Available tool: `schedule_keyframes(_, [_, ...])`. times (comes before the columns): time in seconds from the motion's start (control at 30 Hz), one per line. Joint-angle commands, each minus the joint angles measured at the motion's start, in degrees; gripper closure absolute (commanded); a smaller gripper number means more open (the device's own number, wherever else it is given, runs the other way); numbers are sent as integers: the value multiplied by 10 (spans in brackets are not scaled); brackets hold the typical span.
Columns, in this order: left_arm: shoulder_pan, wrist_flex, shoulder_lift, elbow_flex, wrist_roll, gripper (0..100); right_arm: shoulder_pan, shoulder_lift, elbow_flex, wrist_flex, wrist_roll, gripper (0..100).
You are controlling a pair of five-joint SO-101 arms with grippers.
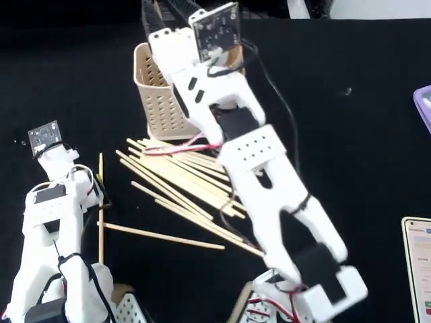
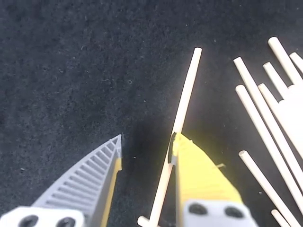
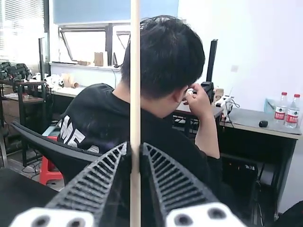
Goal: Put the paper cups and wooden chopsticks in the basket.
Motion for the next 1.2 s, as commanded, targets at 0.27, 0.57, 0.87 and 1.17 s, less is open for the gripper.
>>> schedule_keyframes(0.27, [7, -8, -7, -2, 2, 820, 9, 152, -128, -16, 2, 987])
schedule_keyframes(0.57, [7, -6, -7, -3, 2, 820, 8, 152, -58, -16, 2, 987])
schedule_keyframes(0.87, [7, -6, -7, -4, 2, 820, 7, 75, 58, -18, 2, 986])
schedule_keyframes(1.17, [7, -7, -7, -5, 2, 820, -3, -21, 124, 33, 1, 802])
